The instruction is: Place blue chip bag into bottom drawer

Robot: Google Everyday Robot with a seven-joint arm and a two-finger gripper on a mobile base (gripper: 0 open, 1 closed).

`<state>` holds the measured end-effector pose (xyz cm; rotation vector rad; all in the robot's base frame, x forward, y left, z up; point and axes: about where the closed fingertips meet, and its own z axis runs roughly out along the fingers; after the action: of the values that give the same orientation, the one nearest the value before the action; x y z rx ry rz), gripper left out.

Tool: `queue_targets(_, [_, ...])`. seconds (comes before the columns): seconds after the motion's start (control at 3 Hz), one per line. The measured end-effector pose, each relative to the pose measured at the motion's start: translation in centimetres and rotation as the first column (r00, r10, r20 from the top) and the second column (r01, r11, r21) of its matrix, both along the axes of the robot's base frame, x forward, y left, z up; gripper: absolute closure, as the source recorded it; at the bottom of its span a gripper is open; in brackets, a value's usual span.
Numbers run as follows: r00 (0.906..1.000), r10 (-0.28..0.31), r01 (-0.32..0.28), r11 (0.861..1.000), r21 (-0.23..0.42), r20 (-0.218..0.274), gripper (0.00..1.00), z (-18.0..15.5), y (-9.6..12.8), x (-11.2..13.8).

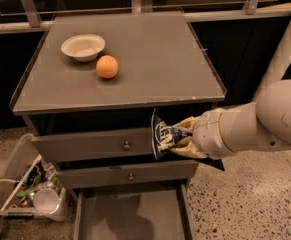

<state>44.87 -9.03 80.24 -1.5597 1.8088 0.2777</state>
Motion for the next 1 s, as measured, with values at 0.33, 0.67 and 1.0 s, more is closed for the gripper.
queue_targets(0.33, [0.9995,0.023,-0.022,0.999,0.049,-0.022,1.0,-4.3,2.6,-0.7])
queue_targets(0.67, [0.9996,0.025,-0.024,0.995,0.098,-0.012,1.0,-9.4,4.5,-1.3])
queue_targets(1.0, [0.9999,0.001,0.0,0.991,0.136,-0.012,1.0,-13.9,5.2,-1.8])
